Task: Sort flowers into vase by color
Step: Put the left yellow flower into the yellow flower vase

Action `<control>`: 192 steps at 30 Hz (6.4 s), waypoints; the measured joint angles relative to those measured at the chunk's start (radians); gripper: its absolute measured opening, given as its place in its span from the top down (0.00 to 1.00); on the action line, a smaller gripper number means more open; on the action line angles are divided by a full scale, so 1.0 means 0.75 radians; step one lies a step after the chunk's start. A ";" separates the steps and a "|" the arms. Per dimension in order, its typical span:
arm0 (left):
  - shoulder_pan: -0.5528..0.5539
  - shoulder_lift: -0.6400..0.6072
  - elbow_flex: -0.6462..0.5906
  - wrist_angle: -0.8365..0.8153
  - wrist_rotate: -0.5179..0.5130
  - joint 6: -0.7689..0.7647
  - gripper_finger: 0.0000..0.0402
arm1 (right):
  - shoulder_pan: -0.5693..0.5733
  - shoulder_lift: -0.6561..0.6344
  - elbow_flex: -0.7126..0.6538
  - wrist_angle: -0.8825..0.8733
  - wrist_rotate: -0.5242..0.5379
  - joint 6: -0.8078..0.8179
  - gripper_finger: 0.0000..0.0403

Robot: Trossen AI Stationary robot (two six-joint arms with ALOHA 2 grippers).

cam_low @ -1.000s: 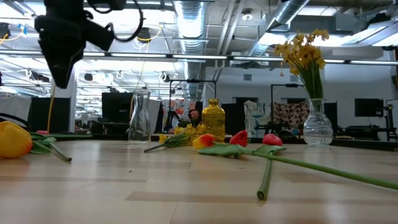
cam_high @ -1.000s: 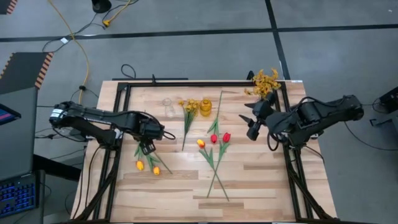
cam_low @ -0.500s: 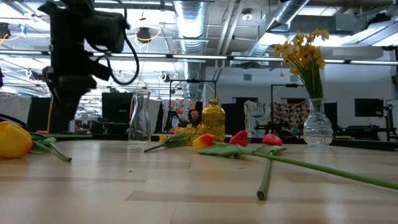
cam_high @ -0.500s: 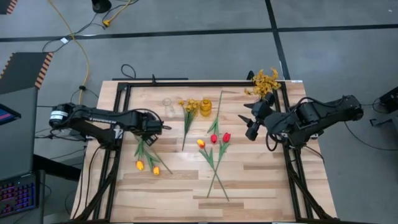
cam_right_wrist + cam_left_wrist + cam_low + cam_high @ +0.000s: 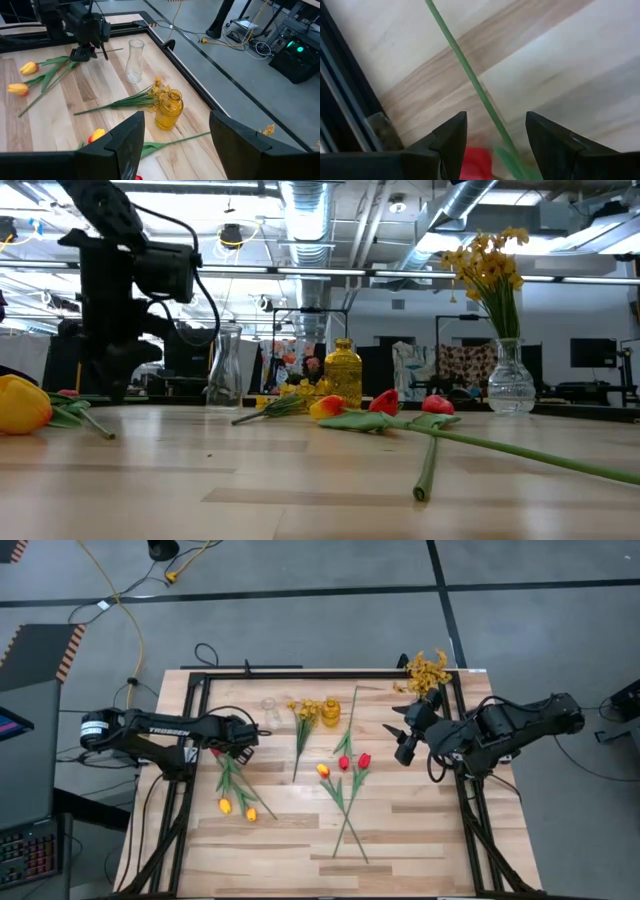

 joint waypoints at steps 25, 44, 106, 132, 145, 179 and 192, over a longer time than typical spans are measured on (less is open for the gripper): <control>0.059 0.000 -0.040 0.129 0.111 0.039 0.98 | 0.000 0.000 0.000 -0.001 0.000 -0.001 0.38; 0.059 0.000 0.258 0.124 0.648 0.116 1.00 | 0.002 0.010 0.000 0.004 -0.070 -0.005 0.38; -0.214 -0.001 0.453 0.923 1.107 -1.102 0.99 | 0.063 0.997 -0.001 1.678 -0.208 -1.760 0.56; -0.215 -0.001 0.453 0.921 1.106 -1.049 0.99 | 0.048 0.997 -0.001 1.663 -0.209 -1.757 0.92; -0.220 -0.001 0.453 0.923 1.099 -0.706 0.90 | 0.050 0.996 -0.001 1.666 -0.211 -1.756 0.90; -0.088 -0.167 0.453 0.890 1.167 0.025 0.57 | 0.142 0.854 -0.001 1.547 0.049 -1.123 0.90; -0.089 -0.498 0.452 0.572 0.882 0.358 0.57 | -0.107 0.513 0.000 1.384 -0.017 -0.816 0.90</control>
